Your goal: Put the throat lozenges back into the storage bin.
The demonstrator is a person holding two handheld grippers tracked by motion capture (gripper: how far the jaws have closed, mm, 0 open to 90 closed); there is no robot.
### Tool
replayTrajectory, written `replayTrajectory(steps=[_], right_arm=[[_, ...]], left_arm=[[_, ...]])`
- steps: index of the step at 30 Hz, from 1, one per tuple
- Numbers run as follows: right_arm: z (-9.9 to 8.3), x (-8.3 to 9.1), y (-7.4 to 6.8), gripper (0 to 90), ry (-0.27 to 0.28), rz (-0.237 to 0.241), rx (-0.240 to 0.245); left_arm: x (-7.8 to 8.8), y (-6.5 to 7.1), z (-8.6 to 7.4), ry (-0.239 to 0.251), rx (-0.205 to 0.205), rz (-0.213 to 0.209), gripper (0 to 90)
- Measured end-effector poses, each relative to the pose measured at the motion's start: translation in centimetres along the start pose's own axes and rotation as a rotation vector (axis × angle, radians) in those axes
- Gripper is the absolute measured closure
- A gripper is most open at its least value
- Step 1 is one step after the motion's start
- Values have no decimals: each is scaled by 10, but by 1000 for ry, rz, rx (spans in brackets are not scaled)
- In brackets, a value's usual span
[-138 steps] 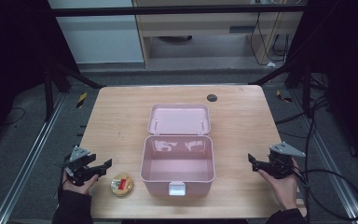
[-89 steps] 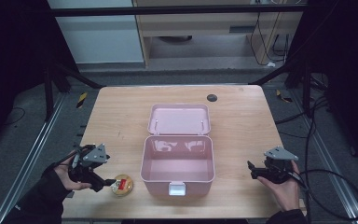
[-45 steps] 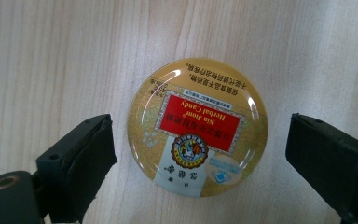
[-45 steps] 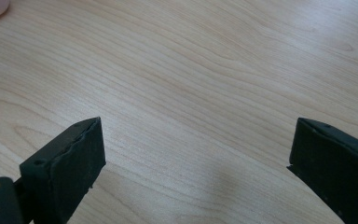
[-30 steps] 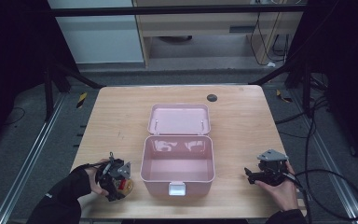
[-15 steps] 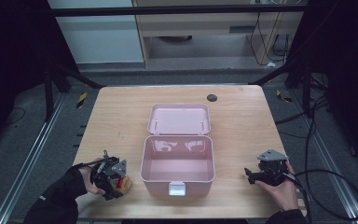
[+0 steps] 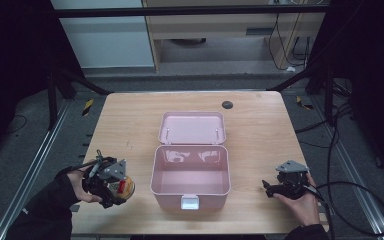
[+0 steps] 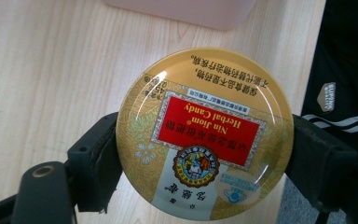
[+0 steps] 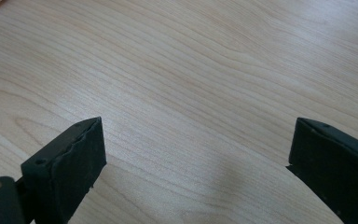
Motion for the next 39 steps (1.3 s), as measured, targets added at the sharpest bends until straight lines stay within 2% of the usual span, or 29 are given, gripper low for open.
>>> replayTrajectory(steps=[3, 7, 15, 26, 39], right_arm=[[0, 0, 0, 41, 0, 1, -2], [-1, 0, 1, 43, 0, -1, -11], [-2, 0, 1, 44, -1, 0, -17], [-3, -1, 1, 43, -5, 7, -15], [-4, -1, 1, 41, -7, 10, -16]], left_arm=[[6, -1, 6, 2, -5, 3, 194], [17, -3, 23, 6, -24, 12, 195], [25, -5, 45, -9, -44, 14, 195], [26, -7, 73, -17, -73, 6, 195], [16, -10, 101, -3, -87, -16, 195]])
Point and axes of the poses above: each handheld gripper's, and its own axes: x roughly backward along the jaws, z roughly out of its top, y roughly to its right, the point moved 6 cm from there along -x, roughly forward along the jaws, and after that the axes turned 13 degrees about y, right-handed, at the moved point
